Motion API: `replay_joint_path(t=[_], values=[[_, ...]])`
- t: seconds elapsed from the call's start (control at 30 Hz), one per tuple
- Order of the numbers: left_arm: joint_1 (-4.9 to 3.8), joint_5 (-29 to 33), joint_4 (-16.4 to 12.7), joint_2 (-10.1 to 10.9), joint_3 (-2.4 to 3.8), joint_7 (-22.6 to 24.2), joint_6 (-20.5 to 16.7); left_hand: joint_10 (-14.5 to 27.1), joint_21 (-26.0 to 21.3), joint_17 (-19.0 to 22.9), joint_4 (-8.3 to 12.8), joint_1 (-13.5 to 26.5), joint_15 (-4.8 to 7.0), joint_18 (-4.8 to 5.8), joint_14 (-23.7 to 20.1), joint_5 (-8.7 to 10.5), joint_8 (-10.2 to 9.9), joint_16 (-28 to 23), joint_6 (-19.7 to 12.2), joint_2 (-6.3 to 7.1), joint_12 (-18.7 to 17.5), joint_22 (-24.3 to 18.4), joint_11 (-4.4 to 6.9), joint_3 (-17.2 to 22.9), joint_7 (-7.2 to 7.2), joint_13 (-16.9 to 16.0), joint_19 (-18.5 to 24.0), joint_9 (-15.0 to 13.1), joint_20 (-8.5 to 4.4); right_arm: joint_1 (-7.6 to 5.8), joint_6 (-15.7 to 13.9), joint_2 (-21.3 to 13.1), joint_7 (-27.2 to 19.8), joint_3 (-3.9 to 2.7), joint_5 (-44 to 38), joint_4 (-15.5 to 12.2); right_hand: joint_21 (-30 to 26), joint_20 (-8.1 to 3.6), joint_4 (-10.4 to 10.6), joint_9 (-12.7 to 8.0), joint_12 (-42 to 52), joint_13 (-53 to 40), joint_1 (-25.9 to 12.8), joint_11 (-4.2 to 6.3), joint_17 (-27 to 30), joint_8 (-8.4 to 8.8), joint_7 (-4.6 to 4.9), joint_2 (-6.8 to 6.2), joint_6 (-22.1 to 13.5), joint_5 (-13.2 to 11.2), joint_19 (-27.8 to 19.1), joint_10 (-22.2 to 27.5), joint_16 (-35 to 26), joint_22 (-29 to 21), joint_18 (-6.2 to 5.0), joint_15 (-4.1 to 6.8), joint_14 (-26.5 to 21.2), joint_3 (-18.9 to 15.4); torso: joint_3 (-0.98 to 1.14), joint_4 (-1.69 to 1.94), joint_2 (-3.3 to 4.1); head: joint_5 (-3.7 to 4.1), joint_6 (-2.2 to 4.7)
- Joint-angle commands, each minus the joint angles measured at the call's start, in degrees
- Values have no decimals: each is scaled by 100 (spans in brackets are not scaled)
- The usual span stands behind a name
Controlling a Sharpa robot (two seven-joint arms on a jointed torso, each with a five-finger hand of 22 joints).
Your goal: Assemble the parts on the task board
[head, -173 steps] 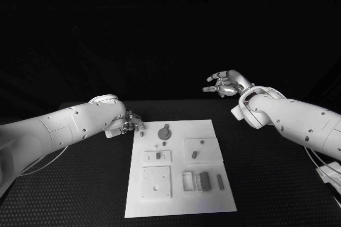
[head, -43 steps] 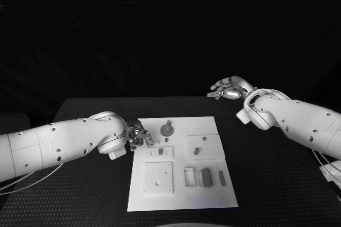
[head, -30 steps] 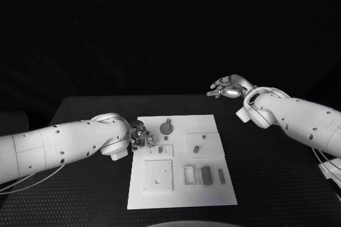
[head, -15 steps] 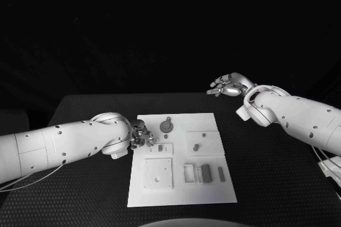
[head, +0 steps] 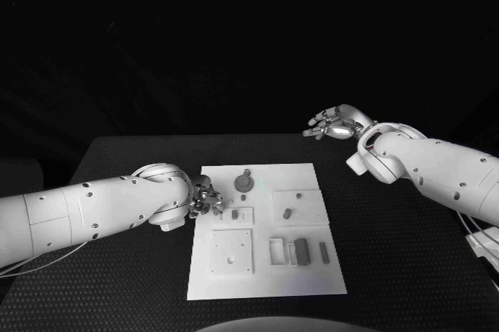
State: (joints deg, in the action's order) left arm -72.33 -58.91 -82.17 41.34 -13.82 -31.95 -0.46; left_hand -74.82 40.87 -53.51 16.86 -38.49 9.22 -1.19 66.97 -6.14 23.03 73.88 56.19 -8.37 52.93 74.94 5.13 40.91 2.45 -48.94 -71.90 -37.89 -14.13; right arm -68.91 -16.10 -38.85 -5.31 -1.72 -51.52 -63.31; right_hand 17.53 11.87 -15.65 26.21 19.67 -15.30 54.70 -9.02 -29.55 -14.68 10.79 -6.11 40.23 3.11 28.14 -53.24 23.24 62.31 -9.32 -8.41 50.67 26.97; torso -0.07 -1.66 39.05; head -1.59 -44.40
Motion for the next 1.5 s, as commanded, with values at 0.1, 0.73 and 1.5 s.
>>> replay_joint_path(t=[0.1, 0.73, 1.5], values=[[38, -112, 20, -42, 1, -21, 181, -52, 30, 36, -55, 110, -3, -127, 39, 143, 6, 38, 1135, -17, 15, 104, 1, -11, -149, 20, -45, -4, 21, 4, 81, -2, -28, -2, 0, -10, -33, -8, 6, -6, -32, 11, 56, -35, -7, -18, 293, 15, -38, -23, -26, -16, -39, 12, 110, -30, -24, -31, 2, 0, 3, 1, -17], [87, -296, 34, -95, 2, -17, 237, -103, 48, 71, -65, 164, -10, -119, 72, 211, 14, 78, 1194, -43, 31, 106, 21, 4, -170, 37, -82, -10, 35, 9, 99, -8, -31, -2, 0, -25, -38, -9, 10, -9, -37, 27, 56, -36, -9, -22, 293, 13, -39, -23, -27, -18, -51, 23, 112, -35, -30, -34, 1, -3, 1, 12, -47], [140, -440, 118, -141, 2, -40, 283, -155, 66, 102, -61, 191, -26, -114, 93, 191, 23, 104, 1242, -47, 41, 108, 39, 21, -189, 54, -101, -17, 49, 11, 101, -18, -30, -2, 0, -33, -44, -7, 17, -12, -42, 41, 49, -39, -11, -24, 294, 10, -41, -23, -31, -17, -63, 31, 116, -41, -38, -39, 1, -1, 1, 25, -58]])
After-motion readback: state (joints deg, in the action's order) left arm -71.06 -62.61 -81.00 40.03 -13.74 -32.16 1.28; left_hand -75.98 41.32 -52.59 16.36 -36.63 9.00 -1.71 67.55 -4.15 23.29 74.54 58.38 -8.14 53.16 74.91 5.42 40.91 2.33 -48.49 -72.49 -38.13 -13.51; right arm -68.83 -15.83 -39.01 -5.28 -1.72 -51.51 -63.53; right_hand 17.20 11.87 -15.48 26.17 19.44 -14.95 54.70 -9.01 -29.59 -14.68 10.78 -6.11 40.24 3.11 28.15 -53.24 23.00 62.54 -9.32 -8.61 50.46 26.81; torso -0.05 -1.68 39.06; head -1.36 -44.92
